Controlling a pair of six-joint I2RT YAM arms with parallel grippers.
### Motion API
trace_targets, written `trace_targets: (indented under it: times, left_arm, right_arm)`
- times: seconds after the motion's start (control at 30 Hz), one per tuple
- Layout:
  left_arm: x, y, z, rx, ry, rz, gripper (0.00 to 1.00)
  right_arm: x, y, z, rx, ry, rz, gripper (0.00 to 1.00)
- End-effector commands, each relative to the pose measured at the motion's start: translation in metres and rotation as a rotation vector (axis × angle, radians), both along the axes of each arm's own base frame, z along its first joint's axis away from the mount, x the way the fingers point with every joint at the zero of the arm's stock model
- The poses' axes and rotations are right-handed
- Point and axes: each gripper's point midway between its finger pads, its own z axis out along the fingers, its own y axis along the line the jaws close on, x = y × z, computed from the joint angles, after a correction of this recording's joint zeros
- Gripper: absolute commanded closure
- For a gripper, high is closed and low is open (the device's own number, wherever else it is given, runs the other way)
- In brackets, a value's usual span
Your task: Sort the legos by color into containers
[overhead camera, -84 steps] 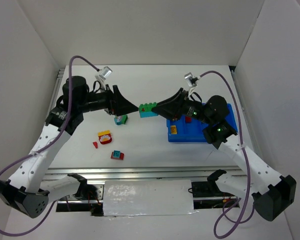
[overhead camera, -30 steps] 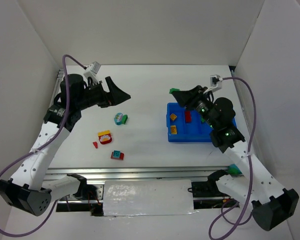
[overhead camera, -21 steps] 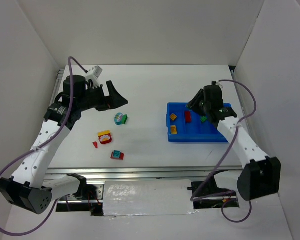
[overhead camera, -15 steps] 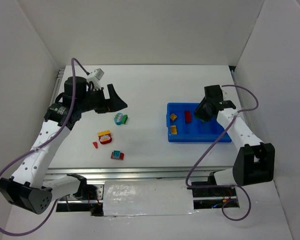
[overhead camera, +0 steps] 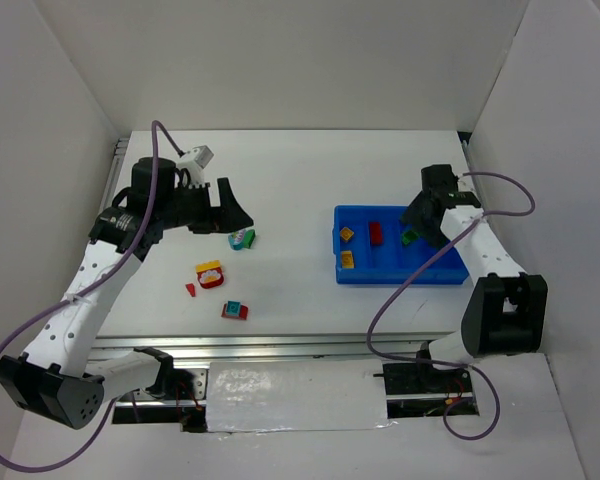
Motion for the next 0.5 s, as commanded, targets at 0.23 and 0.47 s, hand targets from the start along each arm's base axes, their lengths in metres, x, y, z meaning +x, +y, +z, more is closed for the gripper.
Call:
trace_targets:
  times: [0.23, 0.47]
  left_arm:
    - [-0.011, -0.002, 0.014, -0.013, -0.058, -0.060, 0.04]
    - [-0.011, 0.001, 0.020, -0.008, -0.051, -0.038, 0.04]
  right_arm:
    - [-0.010, -0.020, 0.031, -0.050, -0.026, -0.118, 0.00]
    - [-0.078, -0.069, 0.027, -0.132, 0.095, -0.514, 0.00]
